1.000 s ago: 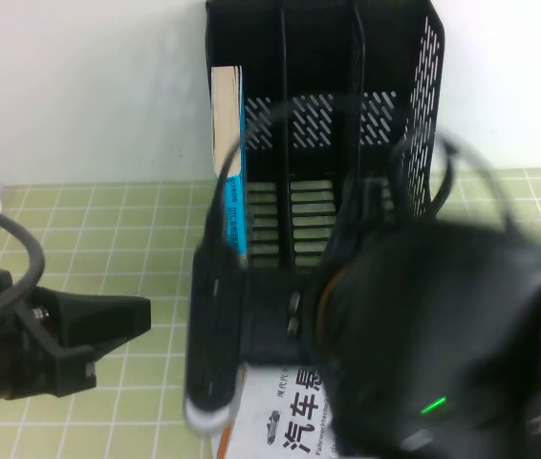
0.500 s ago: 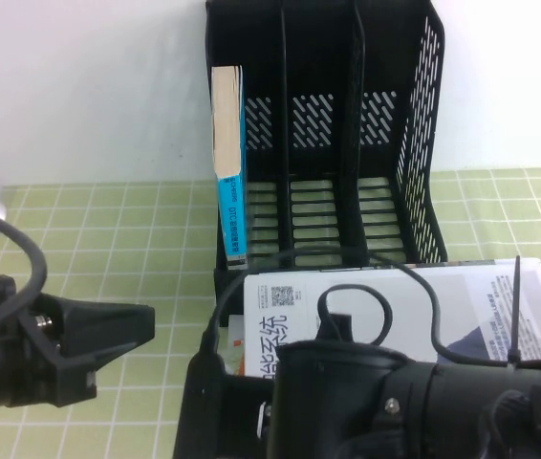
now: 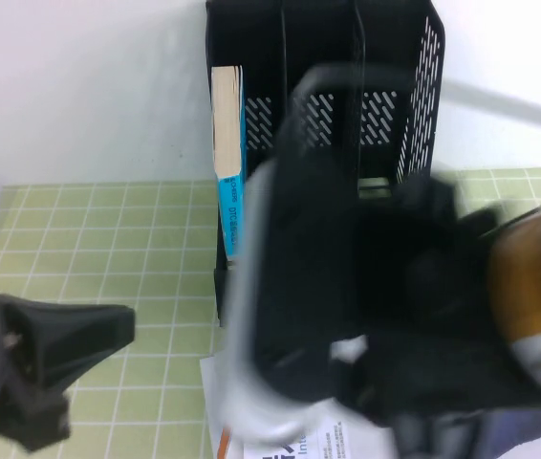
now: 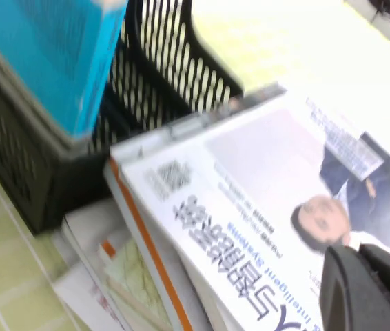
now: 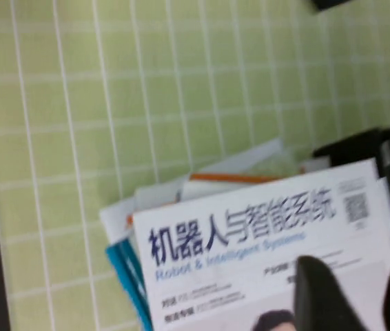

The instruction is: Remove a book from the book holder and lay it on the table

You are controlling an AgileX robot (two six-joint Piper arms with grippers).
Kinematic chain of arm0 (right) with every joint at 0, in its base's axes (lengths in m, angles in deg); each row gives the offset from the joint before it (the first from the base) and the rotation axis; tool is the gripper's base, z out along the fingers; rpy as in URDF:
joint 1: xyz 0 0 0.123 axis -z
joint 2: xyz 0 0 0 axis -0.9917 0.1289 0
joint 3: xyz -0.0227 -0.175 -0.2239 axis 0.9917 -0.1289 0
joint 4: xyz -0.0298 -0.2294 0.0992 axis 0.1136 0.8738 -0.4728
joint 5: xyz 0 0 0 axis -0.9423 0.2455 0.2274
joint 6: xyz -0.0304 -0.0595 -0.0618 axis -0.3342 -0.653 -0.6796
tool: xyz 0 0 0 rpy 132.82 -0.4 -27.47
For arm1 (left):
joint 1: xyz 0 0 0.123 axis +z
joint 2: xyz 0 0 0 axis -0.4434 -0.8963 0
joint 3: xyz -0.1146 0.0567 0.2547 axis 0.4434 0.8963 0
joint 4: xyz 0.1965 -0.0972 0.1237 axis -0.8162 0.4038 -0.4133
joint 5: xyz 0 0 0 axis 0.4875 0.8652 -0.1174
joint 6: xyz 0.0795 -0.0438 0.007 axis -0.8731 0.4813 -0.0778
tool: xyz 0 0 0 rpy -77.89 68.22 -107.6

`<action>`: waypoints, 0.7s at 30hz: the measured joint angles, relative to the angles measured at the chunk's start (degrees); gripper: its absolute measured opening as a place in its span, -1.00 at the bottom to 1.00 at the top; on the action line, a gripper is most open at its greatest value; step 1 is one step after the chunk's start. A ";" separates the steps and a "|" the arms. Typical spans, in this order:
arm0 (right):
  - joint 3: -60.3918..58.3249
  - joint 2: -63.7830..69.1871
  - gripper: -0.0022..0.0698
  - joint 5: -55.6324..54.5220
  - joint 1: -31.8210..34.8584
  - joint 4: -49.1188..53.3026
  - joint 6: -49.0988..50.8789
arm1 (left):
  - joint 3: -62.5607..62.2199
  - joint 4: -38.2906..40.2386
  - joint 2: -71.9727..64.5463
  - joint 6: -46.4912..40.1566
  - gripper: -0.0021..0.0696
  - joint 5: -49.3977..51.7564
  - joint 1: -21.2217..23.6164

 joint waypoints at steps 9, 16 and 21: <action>-1.54 -18.72 -0.92 -6.71 0.00 -1.60 3.20 | 0.35 -17.54 22.24 16.64 -0.95 -2.59 0.00; -23.48 -27.43 -0.94 -19.01 0.00 -1.62 6.74 | 9.10 -31.32 39.11 31.52 -0.95 -6.43 0.00; -39.62 -31.09 -0.94 -34.24 1.36 12.72 25.90 | 16.62 -34.31 43.49 34.14 -0.95 -11.42 0.00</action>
